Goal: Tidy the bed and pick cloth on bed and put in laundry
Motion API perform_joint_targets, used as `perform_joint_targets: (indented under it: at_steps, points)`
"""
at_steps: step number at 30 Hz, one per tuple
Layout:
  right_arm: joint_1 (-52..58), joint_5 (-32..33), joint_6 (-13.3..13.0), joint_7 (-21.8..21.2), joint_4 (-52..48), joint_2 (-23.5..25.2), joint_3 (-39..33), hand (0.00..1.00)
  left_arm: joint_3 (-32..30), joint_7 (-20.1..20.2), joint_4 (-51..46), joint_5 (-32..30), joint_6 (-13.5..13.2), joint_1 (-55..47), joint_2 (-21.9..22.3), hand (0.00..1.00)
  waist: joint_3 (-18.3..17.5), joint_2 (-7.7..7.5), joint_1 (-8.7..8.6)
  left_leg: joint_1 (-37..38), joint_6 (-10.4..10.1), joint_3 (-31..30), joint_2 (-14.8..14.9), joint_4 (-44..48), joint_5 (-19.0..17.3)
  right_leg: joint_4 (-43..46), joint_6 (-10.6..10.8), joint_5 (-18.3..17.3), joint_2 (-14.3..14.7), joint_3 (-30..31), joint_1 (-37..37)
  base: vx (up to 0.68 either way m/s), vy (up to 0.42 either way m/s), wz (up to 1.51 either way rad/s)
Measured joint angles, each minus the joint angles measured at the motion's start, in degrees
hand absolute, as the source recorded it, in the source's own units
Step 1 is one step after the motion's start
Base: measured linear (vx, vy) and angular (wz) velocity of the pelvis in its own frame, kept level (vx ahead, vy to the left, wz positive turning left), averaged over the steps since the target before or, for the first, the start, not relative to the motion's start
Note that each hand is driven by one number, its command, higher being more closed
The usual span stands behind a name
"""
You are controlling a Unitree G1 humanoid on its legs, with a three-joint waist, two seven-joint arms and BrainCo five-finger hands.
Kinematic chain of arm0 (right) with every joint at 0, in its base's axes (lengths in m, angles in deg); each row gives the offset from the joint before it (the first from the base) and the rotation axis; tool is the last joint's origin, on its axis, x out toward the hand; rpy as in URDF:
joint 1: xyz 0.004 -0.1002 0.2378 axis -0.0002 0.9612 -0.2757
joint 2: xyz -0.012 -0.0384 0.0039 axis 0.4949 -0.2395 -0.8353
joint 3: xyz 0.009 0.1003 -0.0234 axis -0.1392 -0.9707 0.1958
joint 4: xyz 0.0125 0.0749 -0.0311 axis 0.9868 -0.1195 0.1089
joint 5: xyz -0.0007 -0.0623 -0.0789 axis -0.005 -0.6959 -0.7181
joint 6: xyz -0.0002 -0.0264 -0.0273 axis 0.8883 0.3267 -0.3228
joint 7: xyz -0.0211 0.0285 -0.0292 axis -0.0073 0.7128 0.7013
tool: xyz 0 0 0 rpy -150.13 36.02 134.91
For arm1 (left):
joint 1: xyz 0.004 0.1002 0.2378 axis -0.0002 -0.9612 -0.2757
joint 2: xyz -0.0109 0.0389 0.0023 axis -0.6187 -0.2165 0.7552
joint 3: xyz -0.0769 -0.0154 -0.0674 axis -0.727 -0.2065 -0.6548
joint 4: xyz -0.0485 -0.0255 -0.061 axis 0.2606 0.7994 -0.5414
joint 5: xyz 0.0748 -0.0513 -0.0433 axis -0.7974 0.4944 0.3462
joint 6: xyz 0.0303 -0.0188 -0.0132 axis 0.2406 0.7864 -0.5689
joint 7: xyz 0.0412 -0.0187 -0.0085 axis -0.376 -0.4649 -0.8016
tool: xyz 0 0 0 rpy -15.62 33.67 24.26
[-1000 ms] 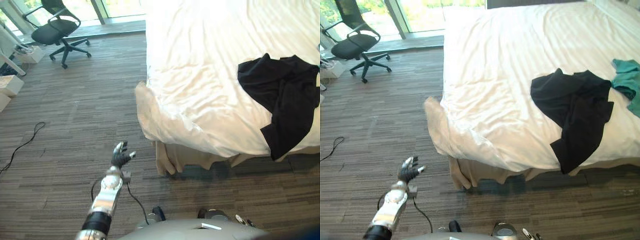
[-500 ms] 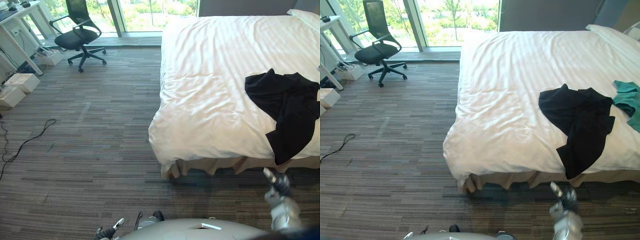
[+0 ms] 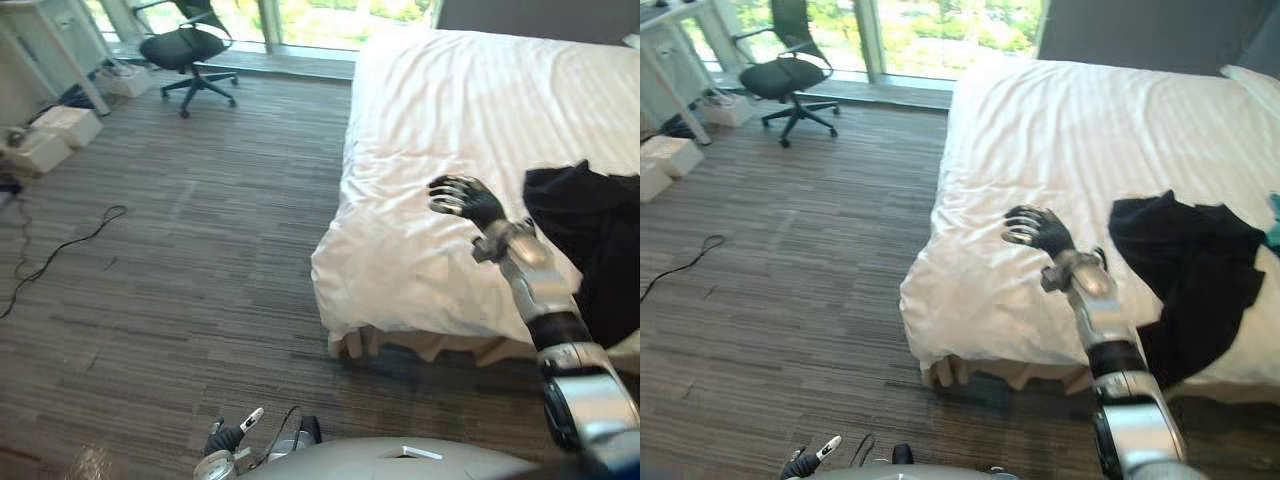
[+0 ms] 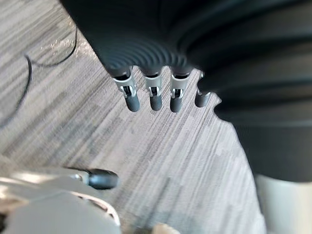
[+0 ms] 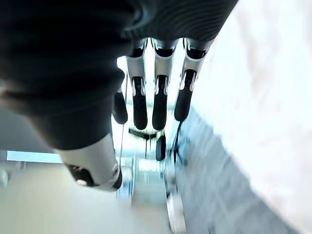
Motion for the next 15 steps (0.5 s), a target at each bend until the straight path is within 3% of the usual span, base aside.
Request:
perform_joint_targets:
  at_steps: [1,3,8,11,12,15]
  points:
    - [-3.6,1.4,0.3,-1.1,1.9,1.0,1.6,1.00,0.5,0.4,0.1,0.4,0.0,0.0,0.3,0.00,1.4,-0.01,1.25,-0.1,-0.3,-1.5,0.0,0.0,0.4,-0.1,0.0,0.0,0.0,-1.4,0.7,-0.04,-0.021,0.46]
    - [-6.6,1.9,0.6,-1.4,3.5,2.5,2.6,1.00,0.5,0.5,0.0,1.0,-0.1,0.0,0.3,0.00,2.9,-0.10,2.11,-0.5,-0.6,-2.9,-0.3,0.0,1.2,-0.1,0.0,-0.1,0.0,-2.6,1.0,-0.07,-0.024,0.49]
    - [-16.0,5.8,1.5,-0.5,8.1,4.3,6.7,1.00,1.5,2.9,-2.5,1.2,-0.2,2.3,-0.6,0.00,10.1,-0.22,5.23,-4.8,-0.8,-7.6,0.3,0.0,3.1,8.2,-1.0,-5.0,-1.0,-6.1,-4.2,-0.14,-0.019,0.50]
    - [-24.0,7.5,1.4,2.3,11.7,4.1,6.7,1.00,1.6,5.0,-5.0,3.5,-0.3,6.2,-2.3,0.00,17.1,-1.57,7.40,-9.6,-1.8,-9.9,0.1,0.0,5.0,19.2,-2.1,-9.8,-4.1,-8.3,-11.7,-0.17,-0.022,0.52]
    - [-27.0,8.3,1.3,3.2,13.1,3.9,6.7,1.00,1.6,5.7,-6.2,3.7,-0.5,7.6,-2.6,0.00,19.7,-1.58,8.06,-11.1,-1.9,-10.7,-0.3,0.1,5.9,22.6,-2.5,-11.1,-5.4,-9.1,-13.9,-0.12,-0.038,0.38]
    - [-30.3,8.6,1.4,4.4,15.8,2.6,6.7,1.00,3.7,7.2,-7.3,5.0,-1.2,9.6,-2.8,0.00,22.0,-0.63,9.00,-16.1,-1.3,-12.5,-2.1,2.3,7.3,29.4,-3.0,-13.9,-9.3,-10.8,-19.0,-0.12,-0.065,0.49]
